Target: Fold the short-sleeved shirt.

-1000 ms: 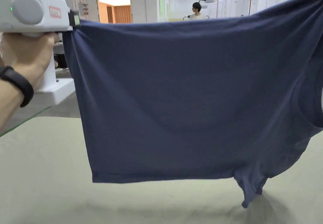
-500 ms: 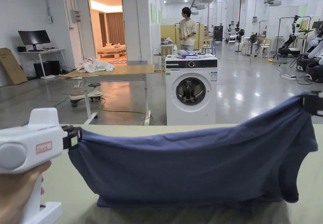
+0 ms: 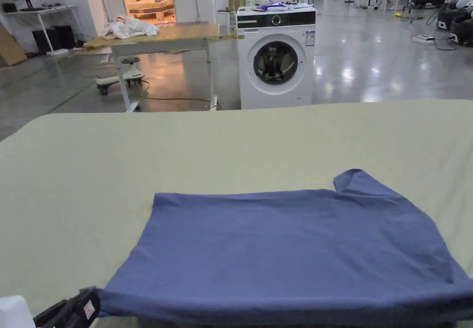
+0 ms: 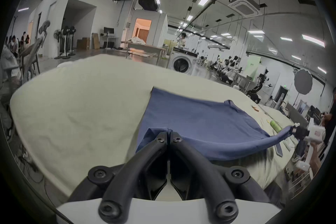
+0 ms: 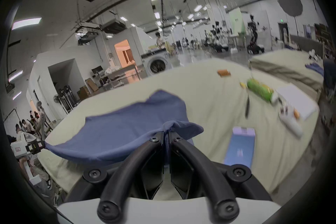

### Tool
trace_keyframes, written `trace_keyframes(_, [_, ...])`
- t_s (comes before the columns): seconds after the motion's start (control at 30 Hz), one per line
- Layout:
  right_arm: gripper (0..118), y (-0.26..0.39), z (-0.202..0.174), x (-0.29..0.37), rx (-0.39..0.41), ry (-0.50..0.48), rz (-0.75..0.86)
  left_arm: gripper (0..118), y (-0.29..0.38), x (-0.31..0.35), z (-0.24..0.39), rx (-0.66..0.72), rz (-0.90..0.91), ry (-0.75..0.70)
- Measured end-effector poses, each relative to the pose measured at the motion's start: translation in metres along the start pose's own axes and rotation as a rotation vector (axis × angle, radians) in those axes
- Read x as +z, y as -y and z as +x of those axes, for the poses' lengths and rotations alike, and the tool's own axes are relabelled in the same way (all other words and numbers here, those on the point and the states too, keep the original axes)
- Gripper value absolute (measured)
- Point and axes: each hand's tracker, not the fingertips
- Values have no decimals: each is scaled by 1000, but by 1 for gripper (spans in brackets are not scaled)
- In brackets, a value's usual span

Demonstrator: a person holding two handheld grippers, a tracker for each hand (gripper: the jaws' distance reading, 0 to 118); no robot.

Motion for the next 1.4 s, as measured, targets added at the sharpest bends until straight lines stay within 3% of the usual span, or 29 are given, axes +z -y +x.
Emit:
trace_keyframes(0.17, [2,54,20,17,-38,42,-85,0,39,10,-23,64,-69,-31])
trace_keyframes(0.37, [4,70,15,19,3,63,-114,0,63,-3,-34,49,-138,-45])
trace_keyframes(0.4, [10,72,13,18,24,60,-122,5,66,-8,-36,44,-154,-56])
trace_keyframes(0.43, [27,74,11,18,48,62,-128,18,70,-10,-35,30,-173,-71])
trace_keyframes(0.47, [56,75,10,18,87,82,-152,45,72,-13,-34,13,-181,-102])
trace_keyframes(0.5, [68,77,12,17,112,105,-166,69,74,-14,-34,0,-174,-131])
trace_keyframes(0.53, [68,78,13,18,107,121,-161,82,73,-12,-35,0,-168,-135])
trace_keyframes(0.7, [68,74,18,26,100,184,-93,86,73,12,-9,-105,-4,-298])
trace_keyframes(0.83, [68,60,-3,44,131,185,24,86,66,44,20,-228,134,-292])
trace_keyframes(0.93, [68,46,-28,53,155,148,94,86,61,65,42,-305,212,-253])
trace_keyframes(1.03, [66,34,-52,60,159,87,160,86,55,85,58,-296,278,-195])
trace_keyframes(1.07, [60,30,-59,61,162,59,171,85,51,90,60,-289,287,-170])
trace_keyframes(1.13, [34,24,-69,61,153,40,179,81,47,97,69,-268,314,-157])
trace_keyframes(1.17, [16,21,-73,61,145,11,169,69,44,99,71,-247,322,-148])
trace_keyframes(1.27, [1,19,-81,57,138,-34,163,10,46,104,67,-196,368,-77])
trace_keyframes(1.4, [0,23,-96,51,224,-52,129,0,46,95,72,-191,334,-95])
